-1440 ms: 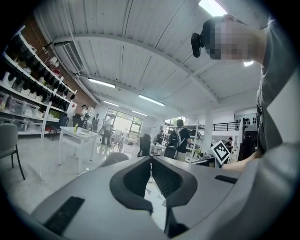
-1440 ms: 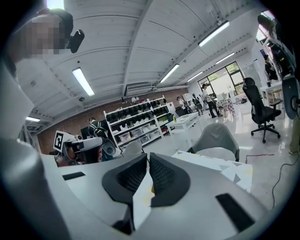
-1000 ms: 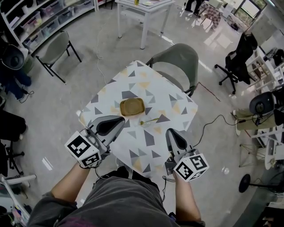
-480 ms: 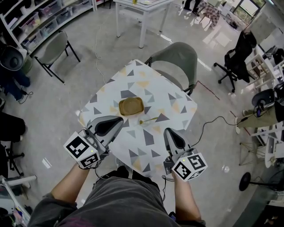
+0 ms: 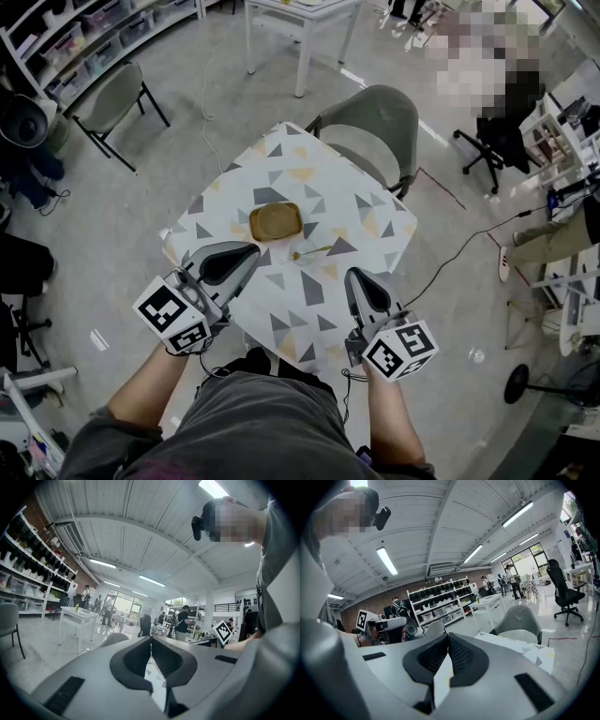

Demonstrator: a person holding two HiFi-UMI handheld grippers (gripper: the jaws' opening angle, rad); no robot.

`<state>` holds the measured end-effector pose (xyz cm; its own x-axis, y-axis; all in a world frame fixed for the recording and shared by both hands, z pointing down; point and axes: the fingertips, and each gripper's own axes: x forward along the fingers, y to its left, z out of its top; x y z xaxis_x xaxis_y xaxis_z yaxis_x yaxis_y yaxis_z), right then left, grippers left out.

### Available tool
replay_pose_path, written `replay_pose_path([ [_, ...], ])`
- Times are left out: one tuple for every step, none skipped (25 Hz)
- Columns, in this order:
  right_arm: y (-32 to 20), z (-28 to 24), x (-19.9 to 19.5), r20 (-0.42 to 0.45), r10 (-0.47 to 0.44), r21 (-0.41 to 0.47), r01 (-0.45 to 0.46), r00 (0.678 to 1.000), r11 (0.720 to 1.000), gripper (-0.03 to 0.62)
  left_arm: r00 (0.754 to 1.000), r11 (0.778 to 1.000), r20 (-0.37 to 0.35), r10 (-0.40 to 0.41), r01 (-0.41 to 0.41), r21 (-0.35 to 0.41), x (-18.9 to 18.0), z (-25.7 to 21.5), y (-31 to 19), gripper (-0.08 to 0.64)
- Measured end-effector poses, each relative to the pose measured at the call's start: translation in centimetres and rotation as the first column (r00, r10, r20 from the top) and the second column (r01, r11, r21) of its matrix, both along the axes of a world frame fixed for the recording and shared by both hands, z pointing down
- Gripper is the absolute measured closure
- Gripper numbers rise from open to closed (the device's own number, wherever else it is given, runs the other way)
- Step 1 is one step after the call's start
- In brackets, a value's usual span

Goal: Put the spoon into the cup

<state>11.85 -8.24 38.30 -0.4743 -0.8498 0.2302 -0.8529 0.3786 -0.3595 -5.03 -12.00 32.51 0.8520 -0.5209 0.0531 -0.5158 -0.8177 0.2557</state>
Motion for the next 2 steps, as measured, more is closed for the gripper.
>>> replay_pose_path([
  [-0.08, 0.04, 0.08, 0.0, -0.001, 0.001, 0.001, 1.0, 1.0, 0.572, 1.0, 1.0, 0.001, 0.0, 0.0, 0.001, 0.1, 0.04, -0.08, 0.535],
  [-0.17, 0.09, 0.17, 0.0, -0.001, 0.001, 0.001, 1.0, 1.0, 0.572, 1.0, 1.0, 0.001, 0.0, 0.0, 0.001, 0.21, 0.08, -0.16, 0.535],
])
